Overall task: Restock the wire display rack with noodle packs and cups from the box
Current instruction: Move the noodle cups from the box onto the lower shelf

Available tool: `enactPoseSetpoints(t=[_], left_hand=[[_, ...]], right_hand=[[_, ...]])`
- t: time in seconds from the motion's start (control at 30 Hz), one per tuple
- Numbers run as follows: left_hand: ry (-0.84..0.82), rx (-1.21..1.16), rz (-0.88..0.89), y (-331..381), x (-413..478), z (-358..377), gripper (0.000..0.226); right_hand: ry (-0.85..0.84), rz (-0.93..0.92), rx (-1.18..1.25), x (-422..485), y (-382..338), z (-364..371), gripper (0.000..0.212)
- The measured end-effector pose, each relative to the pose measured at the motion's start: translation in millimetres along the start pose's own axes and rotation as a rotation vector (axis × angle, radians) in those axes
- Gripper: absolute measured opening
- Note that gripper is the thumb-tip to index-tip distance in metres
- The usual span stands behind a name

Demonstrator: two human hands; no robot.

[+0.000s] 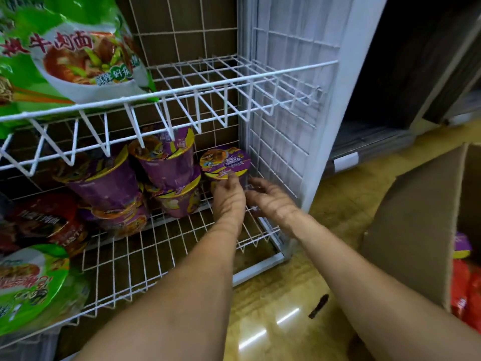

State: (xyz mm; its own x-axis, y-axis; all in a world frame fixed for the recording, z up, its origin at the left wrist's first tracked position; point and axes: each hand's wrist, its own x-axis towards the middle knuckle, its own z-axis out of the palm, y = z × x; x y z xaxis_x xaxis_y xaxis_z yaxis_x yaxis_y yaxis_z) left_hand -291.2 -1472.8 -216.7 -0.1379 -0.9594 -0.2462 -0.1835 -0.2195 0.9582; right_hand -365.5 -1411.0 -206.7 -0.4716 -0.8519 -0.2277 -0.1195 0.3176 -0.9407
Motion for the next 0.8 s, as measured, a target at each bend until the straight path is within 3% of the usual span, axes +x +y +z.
enactPoseSetpoints(t=[0.1,0.23,0.4,0.6,0.8], left_hand=[[-0.091,0.119,0.064,5,-11,-5,0.043],[-0.226,0.209,0.193,18,-31,-12,0.052],[-0.314,0.297,0.320,37,-61,-14,0.062],[-0.335,0.328,0.452,39,-86,14,0.062],[-0.385,0.316,0.540,55,-135,60,0.036]], right_hand=[[-0.018,-0.012,-0.066,-13,-2,-16,0.045],[-0.109,-0.001,-0.106,-37,-10,-36,0.035],[-0.098,-0.062,-0.254,-68,-28,-68,0.030],[0.017,-0.129,-0.278,-92,-35,-112,0.022],[0.205,-0.130,-0.288,-107,-28,-161,0.027]])
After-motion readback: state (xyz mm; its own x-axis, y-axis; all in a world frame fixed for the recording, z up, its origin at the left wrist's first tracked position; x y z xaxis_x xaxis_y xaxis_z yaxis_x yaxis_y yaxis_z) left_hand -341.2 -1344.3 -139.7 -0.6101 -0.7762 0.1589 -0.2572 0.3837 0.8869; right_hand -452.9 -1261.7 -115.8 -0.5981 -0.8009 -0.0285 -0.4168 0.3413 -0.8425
